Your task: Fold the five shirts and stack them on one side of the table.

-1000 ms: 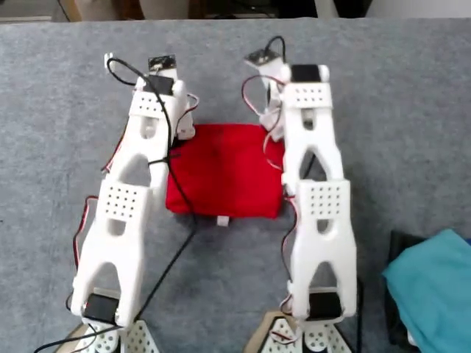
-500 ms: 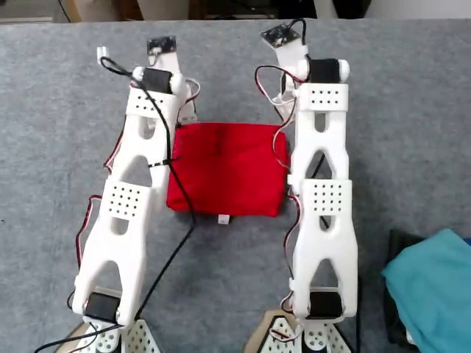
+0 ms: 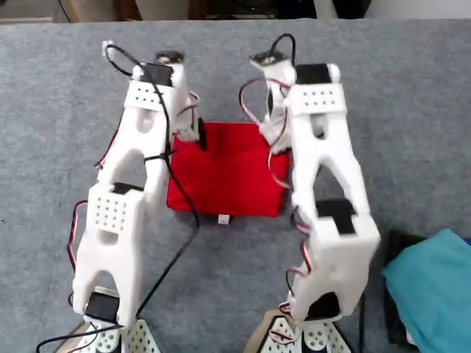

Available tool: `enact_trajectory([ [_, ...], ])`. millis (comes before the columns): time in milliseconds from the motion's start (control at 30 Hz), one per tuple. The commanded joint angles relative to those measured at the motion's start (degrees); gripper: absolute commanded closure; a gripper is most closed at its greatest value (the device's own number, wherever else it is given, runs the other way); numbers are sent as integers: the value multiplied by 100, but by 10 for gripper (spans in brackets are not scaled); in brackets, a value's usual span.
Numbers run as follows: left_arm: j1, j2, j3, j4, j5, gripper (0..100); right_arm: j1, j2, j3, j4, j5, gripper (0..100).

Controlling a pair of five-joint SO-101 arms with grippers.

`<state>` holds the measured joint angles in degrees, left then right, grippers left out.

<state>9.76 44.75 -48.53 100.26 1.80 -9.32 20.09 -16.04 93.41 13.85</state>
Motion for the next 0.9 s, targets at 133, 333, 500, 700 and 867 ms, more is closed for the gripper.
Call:
enact_trajectory([
  [133,53,-1138,1688,-1090,-79,710,-163,-585,1842,-1512,-229,797],
  [333,-273,-734,1662,-1829,26,710,-171,338,1481,-1881,-492,796],
  [500,-255,-312,1345,-1626,-273,710,-163,673,963,-1749,-633,795],
  [700,-290,154,809,-1213,-343,710,-180,664,822,-1741,-695,769],
  [867,-290,585,316,-853,-519,710,-180,699,831,-1741,-695,755],
])
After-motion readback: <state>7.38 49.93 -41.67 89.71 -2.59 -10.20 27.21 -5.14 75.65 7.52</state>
